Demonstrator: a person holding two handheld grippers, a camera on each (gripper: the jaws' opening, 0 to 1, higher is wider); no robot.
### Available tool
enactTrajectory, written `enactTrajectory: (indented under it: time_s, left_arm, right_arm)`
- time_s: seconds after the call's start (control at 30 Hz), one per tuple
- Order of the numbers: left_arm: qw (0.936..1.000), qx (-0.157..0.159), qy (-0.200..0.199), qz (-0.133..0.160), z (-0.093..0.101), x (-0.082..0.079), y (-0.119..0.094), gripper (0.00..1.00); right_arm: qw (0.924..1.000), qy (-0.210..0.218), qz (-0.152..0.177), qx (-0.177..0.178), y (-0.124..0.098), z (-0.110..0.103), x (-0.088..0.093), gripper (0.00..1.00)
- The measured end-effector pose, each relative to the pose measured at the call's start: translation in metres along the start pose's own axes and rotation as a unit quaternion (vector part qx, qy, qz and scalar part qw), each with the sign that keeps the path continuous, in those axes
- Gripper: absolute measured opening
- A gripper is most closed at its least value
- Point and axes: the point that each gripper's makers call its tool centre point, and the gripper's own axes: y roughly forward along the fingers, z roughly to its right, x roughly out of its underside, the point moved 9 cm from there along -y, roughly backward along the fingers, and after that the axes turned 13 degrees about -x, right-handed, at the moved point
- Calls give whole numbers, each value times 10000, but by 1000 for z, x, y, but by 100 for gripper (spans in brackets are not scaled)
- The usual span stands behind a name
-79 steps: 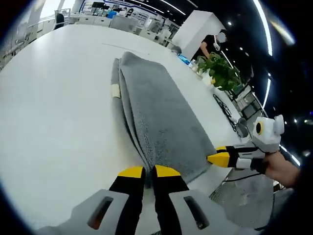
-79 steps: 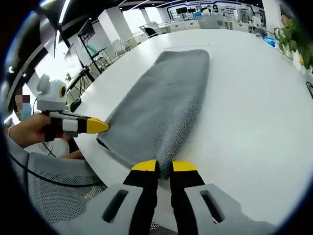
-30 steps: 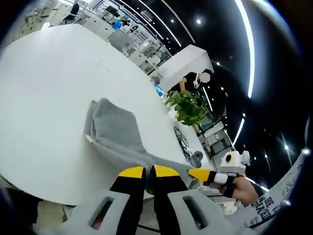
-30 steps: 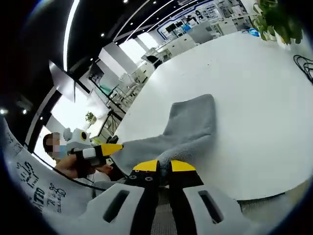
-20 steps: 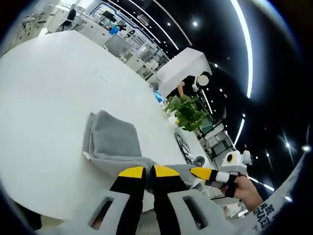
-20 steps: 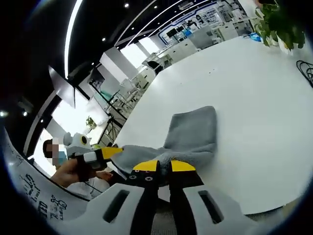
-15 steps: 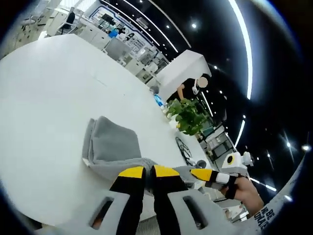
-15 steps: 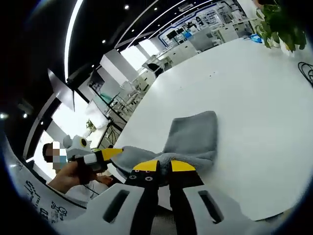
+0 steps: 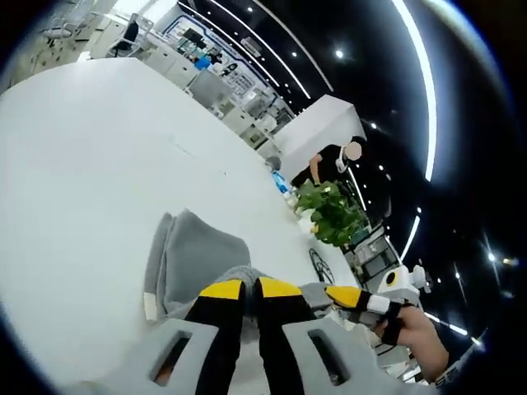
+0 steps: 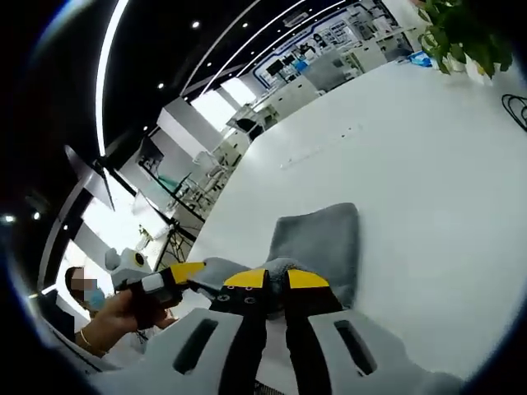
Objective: Fold the towel on the table until its edges align and the towel forms a compact rectangular stack.
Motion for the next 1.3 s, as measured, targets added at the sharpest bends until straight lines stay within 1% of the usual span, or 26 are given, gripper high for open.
enactTrajectory:
  time_s: [0.03,0.17,0.23,0.27,0.3,0.4,0.53,0.57,0.6,0.67,0.77,0.83,0.97,1.0,1.1,1.2,1.3]
  left_arm:
    - [10000,-13,-9,2,-1,-3,4,5]
    - [10000,-63,-26,15,-9,-9,20,5]
    - [9999,-126,-66,32,-9,-9,25,5]
    - [9998,-199,-52,78,-16,-11,30,5]
    - [9996,-256,-16,106,-19,-11,33,5]
    - [9992,-359,-107,139,-23,-7,45,5]
    - [9989,-400,-186,145,-24,-6,56,5]
    - [9989,-399,-197,138,-24,-6,59,5]
    - [9989,-406,-193,124,-25,-6,62,5]
    - [9990,-448,38,44,-29,-7,68,5]
    - [9990,-427,81,-45,-36,-11,77,5]
    - [9991,-412,69,-101,-41,-13,80,5]
    - [9992,-354,-39,-194,-40,-11,80,5]
    - [9992,-347,-61,-213,-42,-11,84,5]
    - [9991,-349,-98,-235,-44,-12,88,5]
    - [9990,-360,-63,-242,-40,-13,89,5]
    - [9990,-345,-102,-256,-43,-17,94,5]
  right_arm:
    - [10000,7,11,4,4,5,-3,4]
    - [10000,22,14,68,15,13,-10,4]
    - [10000,31,14,78,20,17,-13,4]
    - [10000,35,11,85,25,20,-14,4]
    - [9999,33,15,96,27,22,-14,4]
    - [9999,41,-23,156,36,30,-14,4]
    - [9996,60,-8,267,44,42,-15,4]
    - [9993,15,-23,372,47,45,-15,4]
    - [9991,-47,-54,414,48,47,-15,4]
    - [9990,-94,-63,444,50,46,-15,4]
    - [9987,-98,-79,487,55,52,-15,4]
    - [9986,-117,-106,504,57,54,-15,4]
    - [9982,-66,-71,591,59,58,-15,5]
    - [9981,-51,-64,614,61,60,-15,5]
    - [9976,-70,-59,689,65,64,-15,5]
    - [9974,-80,-65,719,66,65,-16,5]
    - [9973,-46,-44,730,69,70,-19,5]
